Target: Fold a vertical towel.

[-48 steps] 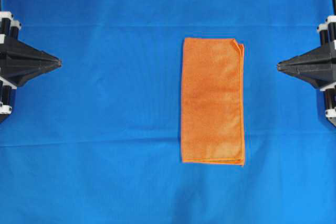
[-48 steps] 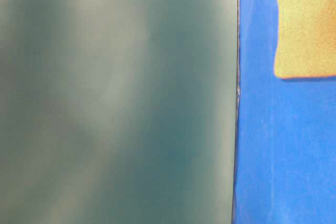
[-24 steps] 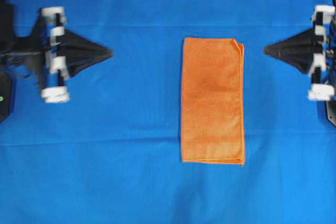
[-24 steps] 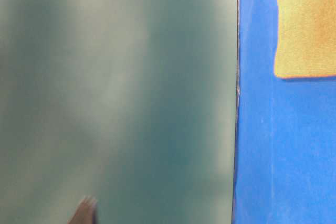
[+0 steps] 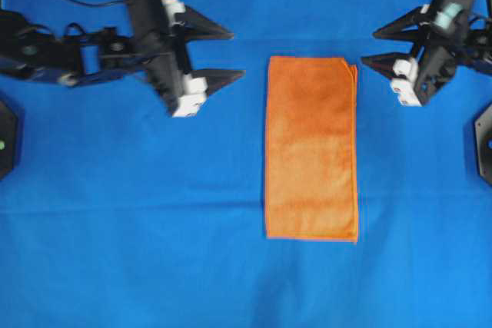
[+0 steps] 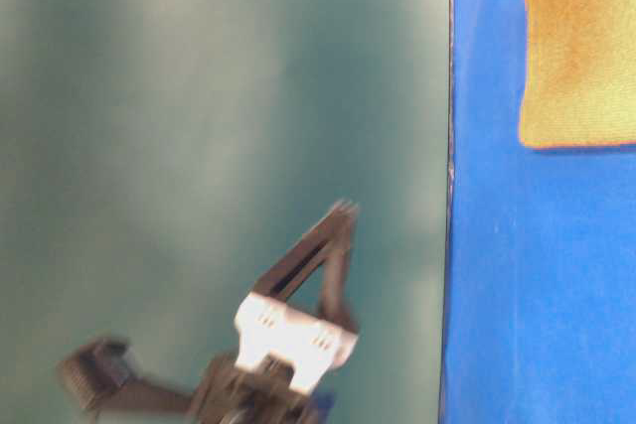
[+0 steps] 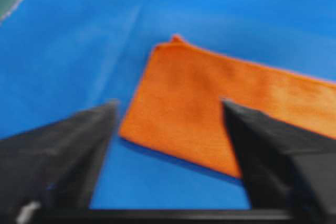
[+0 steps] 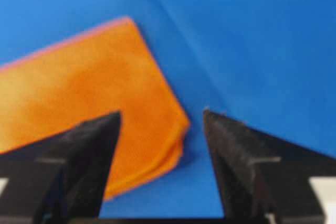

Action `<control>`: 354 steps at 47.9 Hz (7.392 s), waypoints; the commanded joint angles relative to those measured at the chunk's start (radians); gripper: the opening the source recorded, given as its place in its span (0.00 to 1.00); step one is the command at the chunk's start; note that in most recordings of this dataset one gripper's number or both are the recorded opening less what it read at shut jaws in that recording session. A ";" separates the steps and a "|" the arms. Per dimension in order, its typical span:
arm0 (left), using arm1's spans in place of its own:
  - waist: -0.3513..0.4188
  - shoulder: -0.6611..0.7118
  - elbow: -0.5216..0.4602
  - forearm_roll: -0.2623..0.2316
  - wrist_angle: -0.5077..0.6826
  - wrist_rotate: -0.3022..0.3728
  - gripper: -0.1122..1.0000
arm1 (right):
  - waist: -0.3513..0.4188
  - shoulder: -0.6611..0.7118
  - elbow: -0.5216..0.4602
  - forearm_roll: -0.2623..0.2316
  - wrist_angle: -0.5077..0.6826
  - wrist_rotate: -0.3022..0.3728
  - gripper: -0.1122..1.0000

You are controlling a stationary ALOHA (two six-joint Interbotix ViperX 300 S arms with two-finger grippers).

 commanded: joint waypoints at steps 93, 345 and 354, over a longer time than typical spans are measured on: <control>0.166 0.347 -0.305 0.005 0.130 0.075 0.12 | -0.137 0.336 -0.112 -0.040 -0.129 -0.066 0.12; -0.270 -1.307 0.597 0.005 0.417 0.040 0.45 | 0.413 -0.801 0.120 -0.288 0.252 0.302 0.63; -0.270 -1.307 0.597 0.005 0.416 0.040 0.45 | 0.413 -0.788 0.130 -0.287 0.249 0.302 0.63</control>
